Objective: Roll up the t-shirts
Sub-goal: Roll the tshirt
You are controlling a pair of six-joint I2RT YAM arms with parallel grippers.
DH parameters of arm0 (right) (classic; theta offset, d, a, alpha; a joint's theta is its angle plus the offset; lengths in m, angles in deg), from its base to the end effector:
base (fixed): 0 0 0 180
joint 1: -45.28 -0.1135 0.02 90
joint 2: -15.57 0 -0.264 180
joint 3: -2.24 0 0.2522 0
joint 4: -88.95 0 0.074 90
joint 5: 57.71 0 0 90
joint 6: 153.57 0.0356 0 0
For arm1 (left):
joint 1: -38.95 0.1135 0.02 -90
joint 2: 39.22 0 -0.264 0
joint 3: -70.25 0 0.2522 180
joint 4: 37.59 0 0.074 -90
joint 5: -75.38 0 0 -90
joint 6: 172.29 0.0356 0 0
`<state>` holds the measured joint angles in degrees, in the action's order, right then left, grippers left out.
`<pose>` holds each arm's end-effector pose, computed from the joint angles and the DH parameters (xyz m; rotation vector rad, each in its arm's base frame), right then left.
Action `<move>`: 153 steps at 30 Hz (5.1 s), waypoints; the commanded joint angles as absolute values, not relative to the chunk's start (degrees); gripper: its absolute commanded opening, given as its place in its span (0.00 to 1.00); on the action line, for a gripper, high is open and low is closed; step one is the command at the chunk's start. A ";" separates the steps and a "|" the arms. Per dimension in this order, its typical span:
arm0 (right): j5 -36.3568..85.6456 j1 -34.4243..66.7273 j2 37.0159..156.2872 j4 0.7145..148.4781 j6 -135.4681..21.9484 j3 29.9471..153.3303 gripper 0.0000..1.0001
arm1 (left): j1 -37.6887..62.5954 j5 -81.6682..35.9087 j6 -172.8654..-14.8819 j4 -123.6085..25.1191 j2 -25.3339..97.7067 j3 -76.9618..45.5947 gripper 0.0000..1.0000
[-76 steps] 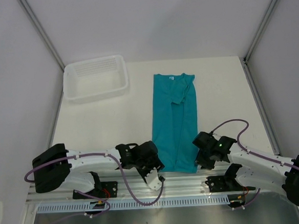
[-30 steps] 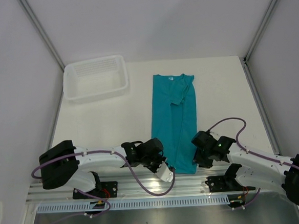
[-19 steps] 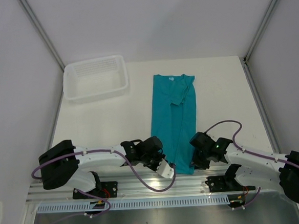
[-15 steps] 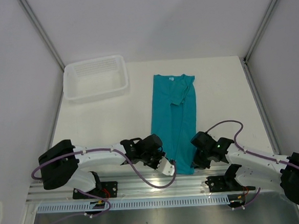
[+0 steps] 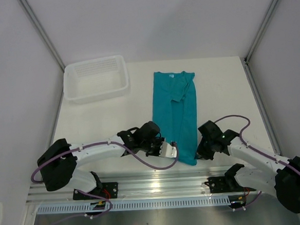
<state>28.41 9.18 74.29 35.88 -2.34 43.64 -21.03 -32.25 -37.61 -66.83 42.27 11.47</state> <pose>0.1282 0.0965 0.1609 0.6213 2.8663 0.4462 0.1308 -0.2479 0.1922 2.0440 1.4105 -0.4950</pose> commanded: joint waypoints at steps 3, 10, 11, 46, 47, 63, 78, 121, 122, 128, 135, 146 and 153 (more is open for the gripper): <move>25.43 14.77 74.63 35.20 -8.64 49.40 0.02 | -17.04 -35.45 -40.63 -67.17 41.55 8.15 0.01; 22.62 18.64 79.64 38.00 -11.45 51.34 0.04 | -14.40 -36.68 -42.56 -66.55 44.62 6.04 0.01; 21.14 19.08 80.77 38.62 -11.63 51.51 0.04 | -13.61 -36.77 -43.44 -66.29 45.06 5.69 0.01; 25.86 27.88 83.51 35.65 -18.92 61.87 0.34 | -6.75 -31.40 -53.64 -83.16 65.81 -14.53 0.01; 26.74 27.96 83.42 34.94 -19.36 62.67 0.34 | -6.66 -31.49 -53.73 -83.34 65.90 -14.62 0.01; 22.53 16.90 88.95 51.63 -14.10 59.16 0.09 | -6.40 -31.41 -56.62 -82.73 66.07 -15.50 0.11; 25.08 16.10 95.55 60.34 -7.42 53.27 0.00 | -5.61 -31.14 -59.88 -82.11 66.07 -15.67 0.17; 31.05 12.58 93.18 61.57 -2.49 48.09 0.00 | -4.29 -27.63 -62.70 -82.63 63.44 -16.29 0.33; 31.40 12.67 93.00 61.05 -2.32 48.08 0.01 | -3.85 -27.28 -62.69 -82.90 63.09 -16.37 0.33; 31.85 12.94 92.56 61.22 -1.79 47.12 0.00 | -1.74 -25.26 -62.08 -83.34 60.10 -16.38 0.36; 31.67 13.11 91.42 61.66 -1.61 46.85 0.01 | -0.69 -21.04 -60.24 -82.20 57.39 -14.36 0.36; 31.76 13.64 90.02 60.69 -2.23 46.68 0.01 | -6.38 -26.40 -52.43 -82.64 41.92 -6.13 0.46; 32.11 13.99 88.44 58.49 -3.19 46.94 0.02 | -19.31 -21.64 -38.19 -74.29 35.22 8.57 0.58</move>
